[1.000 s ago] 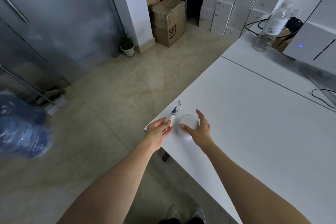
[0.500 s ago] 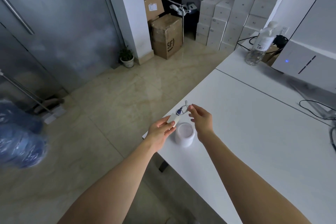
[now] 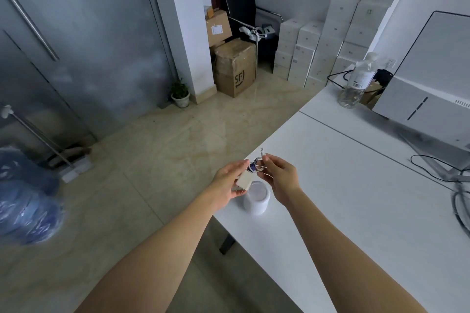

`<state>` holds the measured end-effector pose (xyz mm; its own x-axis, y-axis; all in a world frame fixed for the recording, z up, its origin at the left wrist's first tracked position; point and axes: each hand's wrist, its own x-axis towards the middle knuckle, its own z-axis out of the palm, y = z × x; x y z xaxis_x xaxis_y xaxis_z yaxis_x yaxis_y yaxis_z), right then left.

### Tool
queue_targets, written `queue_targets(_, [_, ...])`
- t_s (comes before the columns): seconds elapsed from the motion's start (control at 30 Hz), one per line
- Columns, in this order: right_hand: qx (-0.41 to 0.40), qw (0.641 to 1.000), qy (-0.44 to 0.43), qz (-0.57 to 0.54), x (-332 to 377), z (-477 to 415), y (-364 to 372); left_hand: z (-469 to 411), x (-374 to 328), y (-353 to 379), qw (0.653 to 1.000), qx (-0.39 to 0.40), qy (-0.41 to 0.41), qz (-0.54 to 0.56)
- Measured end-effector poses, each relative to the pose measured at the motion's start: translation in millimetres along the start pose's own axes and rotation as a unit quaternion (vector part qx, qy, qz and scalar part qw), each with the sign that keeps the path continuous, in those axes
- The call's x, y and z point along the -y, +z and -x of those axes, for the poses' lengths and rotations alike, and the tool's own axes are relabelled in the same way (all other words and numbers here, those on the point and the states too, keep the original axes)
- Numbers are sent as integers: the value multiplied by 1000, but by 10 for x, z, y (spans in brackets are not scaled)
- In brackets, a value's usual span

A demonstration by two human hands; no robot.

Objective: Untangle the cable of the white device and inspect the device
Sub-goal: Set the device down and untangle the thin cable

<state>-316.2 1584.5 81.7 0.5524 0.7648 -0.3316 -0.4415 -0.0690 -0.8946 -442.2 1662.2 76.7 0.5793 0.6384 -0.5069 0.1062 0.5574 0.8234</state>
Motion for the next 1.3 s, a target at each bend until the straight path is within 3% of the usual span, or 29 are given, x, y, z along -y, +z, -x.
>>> queue_targets(0.17, [28,999,-17,-25,75,65,21,40,-123,179,999,5,20,-44])
queue_targets(0.57, [35,997,-63,6,238,186,-59,128,-210,419,998,-27,41,-25])
queue_targets(0.87, [29,998,-50,-37,341,223,-54,190,-264,488,998,-11,61,-15])
queue_targets(1.3, [47,997,-62,7,315,168,-57,244,-370,522,998,-34,48,17])
